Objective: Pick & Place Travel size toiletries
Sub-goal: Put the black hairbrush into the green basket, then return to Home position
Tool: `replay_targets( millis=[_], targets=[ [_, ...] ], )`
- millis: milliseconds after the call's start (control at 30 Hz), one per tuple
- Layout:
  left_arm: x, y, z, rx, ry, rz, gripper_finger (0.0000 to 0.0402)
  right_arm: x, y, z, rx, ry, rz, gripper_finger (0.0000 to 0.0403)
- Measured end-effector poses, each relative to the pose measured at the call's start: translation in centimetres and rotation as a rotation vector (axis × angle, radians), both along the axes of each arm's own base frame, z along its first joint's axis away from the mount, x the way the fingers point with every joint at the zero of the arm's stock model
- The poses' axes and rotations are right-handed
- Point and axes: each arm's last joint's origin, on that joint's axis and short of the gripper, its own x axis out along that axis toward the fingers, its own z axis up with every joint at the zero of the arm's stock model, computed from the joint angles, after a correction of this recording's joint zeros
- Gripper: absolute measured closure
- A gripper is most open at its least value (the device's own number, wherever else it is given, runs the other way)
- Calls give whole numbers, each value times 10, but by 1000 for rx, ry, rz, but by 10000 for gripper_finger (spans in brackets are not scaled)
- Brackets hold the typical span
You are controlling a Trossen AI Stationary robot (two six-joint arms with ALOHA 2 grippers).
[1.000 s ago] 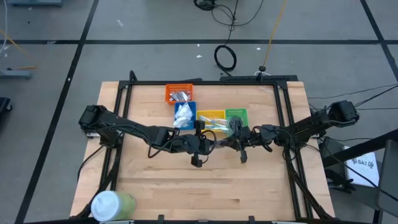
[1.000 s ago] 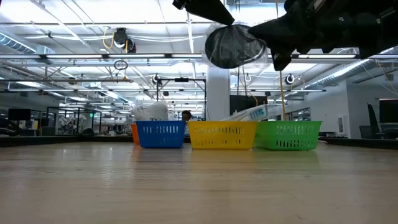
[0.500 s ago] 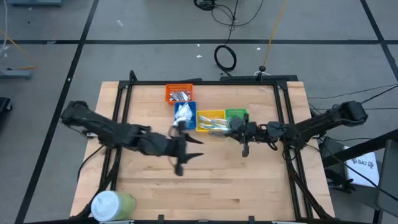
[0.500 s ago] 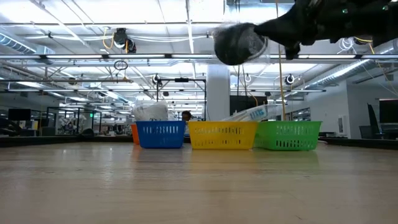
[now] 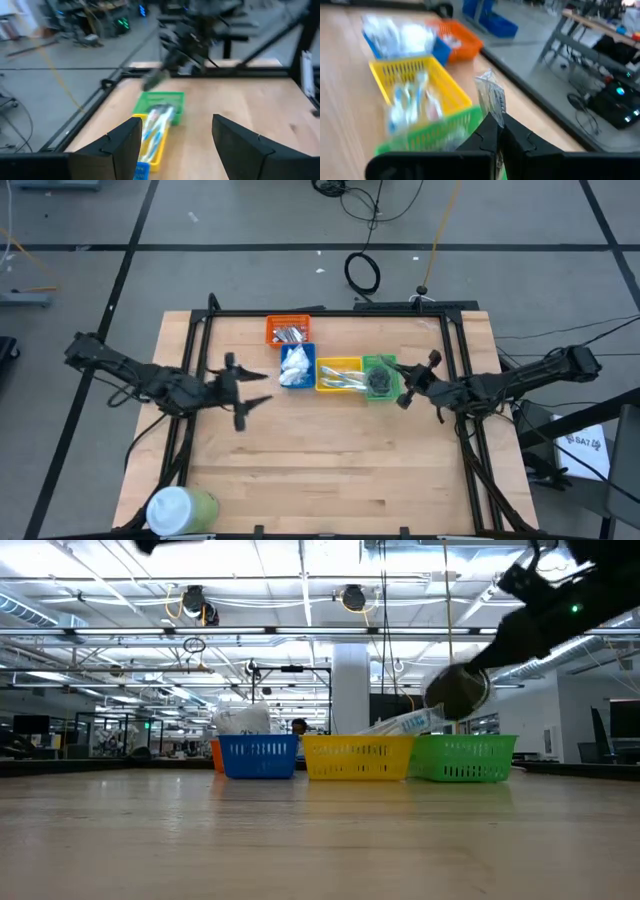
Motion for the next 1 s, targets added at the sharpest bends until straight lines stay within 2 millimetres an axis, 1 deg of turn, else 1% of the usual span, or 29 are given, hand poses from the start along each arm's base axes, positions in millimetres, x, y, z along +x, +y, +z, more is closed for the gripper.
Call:
replay_targets(
  millis=[100,233,333,433,533,600,700,800,900,1000],
  targets=[
    [-26,14,-21,-12,-85,63,163,2,-1,-11,20,75,-20,402],
    [-58,32,-44,-57,-168,174,163,11,-2,-23,51,132,-11,403],
    [-76,40,-56,-102,-227,195,163,18,-3,-31,69,173,8,400],
    [-92,46,-62,-123,-274,194,163,22,-4,-38,106,222,53,381],
    [-104,51,-65,-150,-325,193,163,24,-3,-40,170,218,105,341],
    [-110,53,-67,-155,-335,186,163,26,-2,-37,196,181,123,303],
    [-116,55,-70,-168,-336,178,163,27,-1,-29,226,90,137,236],
    [-118,56,-72,-170,-323,179,163,25,-1,-18,258,-16,140,177],
    [-118,56,-73,-168,-316,178,163,19,1,-7,293,-104,149,134],
    [-118,56,-73,-152,-307,176,163,10,2,6,300,-185,176,107]
  ],
)
